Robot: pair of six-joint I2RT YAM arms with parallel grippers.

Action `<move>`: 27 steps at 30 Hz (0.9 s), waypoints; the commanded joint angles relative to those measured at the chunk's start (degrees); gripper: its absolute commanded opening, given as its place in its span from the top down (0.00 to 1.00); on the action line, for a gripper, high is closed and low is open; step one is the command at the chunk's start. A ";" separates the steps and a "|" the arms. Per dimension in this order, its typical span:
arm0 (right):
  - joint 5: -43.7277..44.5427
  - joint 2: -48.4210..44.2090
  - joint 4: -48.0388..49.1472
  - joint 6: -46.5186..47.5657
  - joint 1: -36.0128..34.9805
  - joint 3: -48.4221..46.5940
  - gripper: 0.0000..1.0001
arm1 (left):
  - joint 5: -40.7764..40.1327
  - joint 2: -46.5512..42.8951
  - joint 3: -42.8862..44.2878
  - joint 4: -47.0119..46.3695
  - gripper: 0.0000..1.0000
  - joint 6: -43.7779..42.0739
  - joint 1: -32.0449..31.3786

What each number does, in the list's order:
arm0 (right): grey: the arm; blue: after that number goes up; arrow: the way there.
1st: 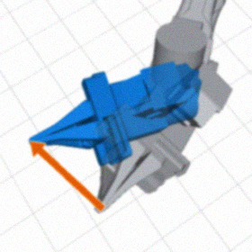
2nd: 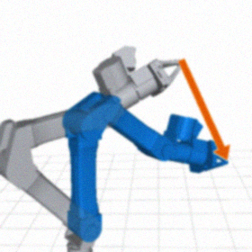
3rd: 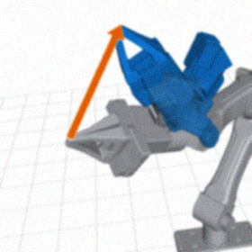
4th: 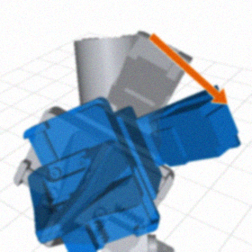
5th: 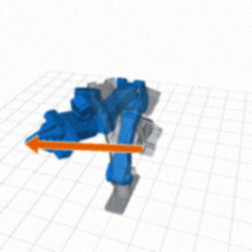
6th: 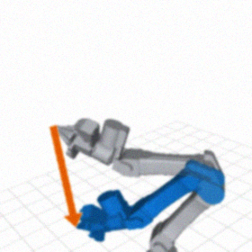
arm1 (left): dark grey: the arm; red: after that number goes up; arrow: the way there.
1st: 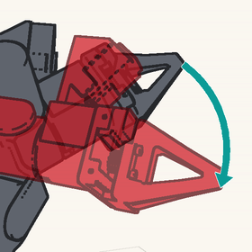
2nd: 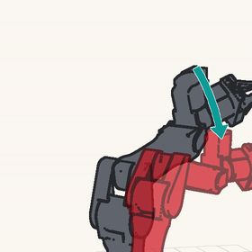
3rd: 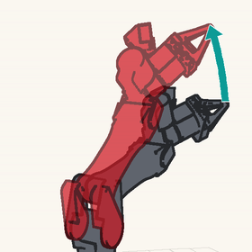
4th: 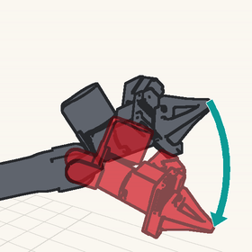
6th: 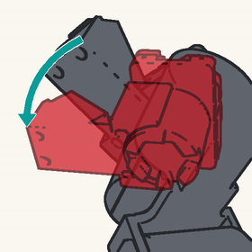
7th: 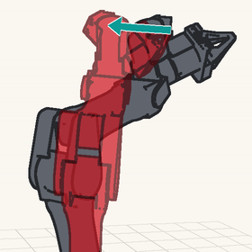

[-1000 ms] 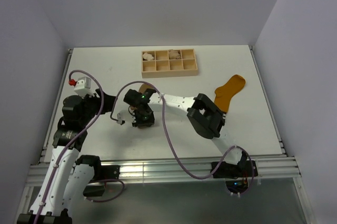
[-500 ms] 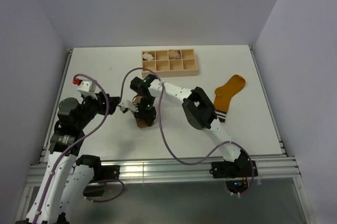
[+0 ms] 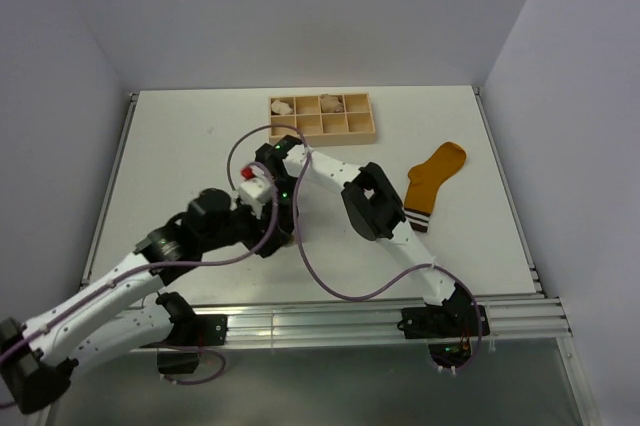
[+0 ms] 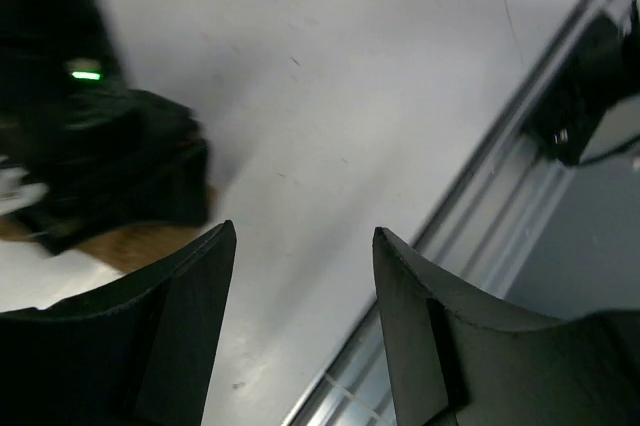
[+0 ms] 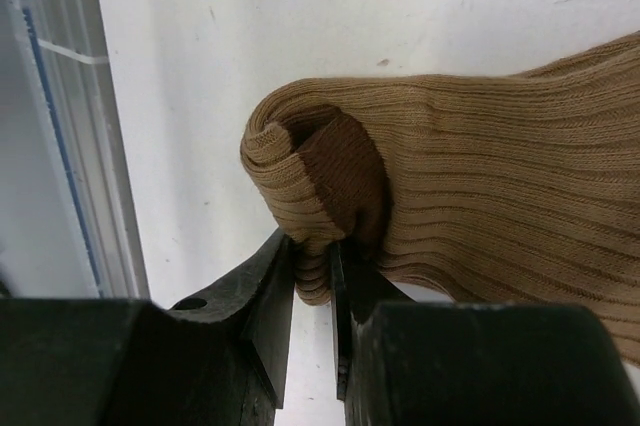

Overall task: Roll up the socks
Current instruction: Roll the sock at the center of the board.

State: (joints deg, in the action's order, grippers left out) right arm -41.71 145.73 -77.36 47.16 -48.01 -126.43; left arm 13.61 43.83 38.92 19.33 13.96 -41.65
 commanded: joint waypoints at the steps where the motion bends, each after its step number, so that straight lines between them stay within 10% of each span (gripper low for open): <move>1: 7.70 7.37 -5.08 0.66 -1.47 2.51 1.00 | -10.96 6.06 1.43 -2.71 0.37 2.30 -11.24; 15: 9.28 6.85 -5.17 0.22 -1.82 3.47 1.00 | -31.69 17.51 -4.64 -6.07 0.35 13.37 -17.07; 27: 11.39 6.50 -5.17 -1.28 -1.91 6.46 1.00 | -24.59 20.50 -5.08 -4.83 0.35 15.05 -8.54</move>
State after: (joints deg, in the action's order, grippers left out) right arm -43.13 146.17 -79.33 44.29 -48.23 -125.08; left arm -12.88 63.35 34.06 14.63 27.97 -52.03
